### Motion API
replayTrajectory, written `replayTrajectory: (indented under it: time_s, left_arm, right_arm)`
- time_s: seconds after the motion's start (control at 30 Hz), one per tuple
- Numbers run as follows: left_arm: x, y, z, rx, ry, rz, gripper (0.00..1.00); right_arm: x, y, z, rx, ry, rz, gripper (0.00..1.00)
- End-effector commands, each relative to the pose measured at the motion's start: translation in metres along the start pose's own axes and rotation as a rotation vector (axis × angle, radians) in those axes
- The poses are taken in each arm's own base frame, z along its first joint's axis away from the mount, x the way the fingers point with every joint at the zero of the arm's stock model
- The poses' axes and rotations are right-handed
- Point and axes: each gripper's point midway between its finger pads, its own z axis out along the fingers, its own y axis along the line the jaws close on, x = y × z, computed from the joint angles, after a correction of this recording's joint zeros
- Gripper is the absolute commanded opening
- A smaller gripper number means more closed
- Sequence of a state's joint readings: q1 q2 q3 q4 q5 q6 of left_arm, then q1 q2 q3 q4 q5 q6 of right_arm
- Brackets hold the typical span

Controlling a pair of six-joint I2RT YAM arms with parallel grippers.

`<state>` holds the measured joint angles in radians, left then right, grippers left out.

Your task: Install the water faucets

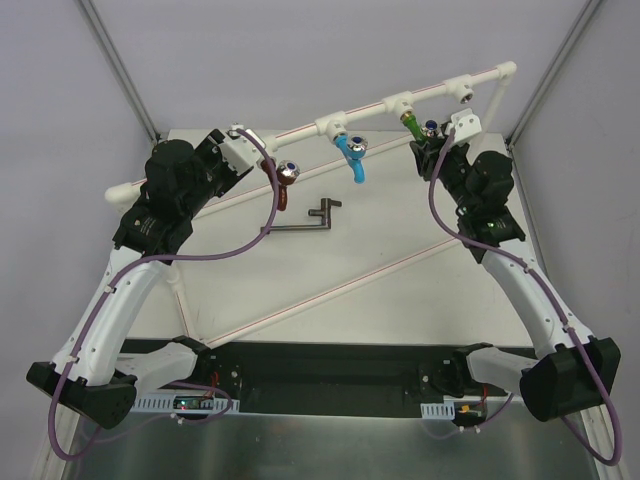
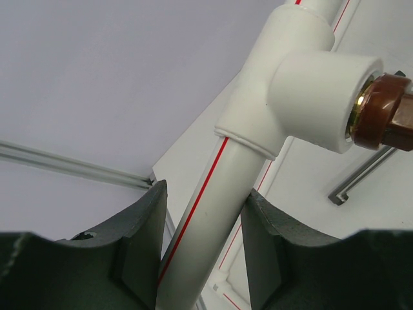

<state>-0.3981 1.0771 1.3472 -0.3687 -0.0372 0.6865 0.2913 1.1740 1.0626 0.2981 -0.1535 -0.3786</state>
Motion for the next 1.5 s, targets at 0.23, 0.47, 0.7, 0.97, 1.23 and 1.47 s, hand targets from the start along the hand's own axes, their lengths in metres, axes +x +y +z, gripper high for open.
replayTrajectory:
  time_s: [0.23, 0.47, 0.7, 0.97, 1.23, 1.47]
  left_arm:
    - [0.044, -0.053, 0.004, 0.119, 0.17, -0.291, 0.0]
    - [0.044, -0.052, 0.003, 0.115, 0.168, -0.287, 0.0]
    - [0.045, -0.051, 0.003, 0.11, 0.174, -0.283, 0.0]
    - [0.045, -0.052, 0.003, 0.112, 0.173, -0.284, 0.0]
    - [0.044, -0.053, 0.004, 0.116, 0.171, -0.286, 0.0]
    - [0.043, -0.053, 0.004, 0.121, 0.167, -0.289, 0.0]
  right_arm:
    - [-0.05, -0.007, 0.013, 0.002, -0.142, -0.027, 0.02]
    - [-0.051, -0.007, 0.017, -0.005, -0.124, -0.02, 0.02]
    - [-0.062, -0.011, 0.011, 0.005, -0.116, 0.001, 0.02]
    - [-0.059, -0.01, 0.012, -0.003, -0.099, 0.008, 0.02]
    - [-0.049, -0.006, 0.014, -0.017, -0.082, 0.029, 0.02]
    - [-0.038, -0.007, 0.017, 0.009, -0.067, 0.135, 0.02]
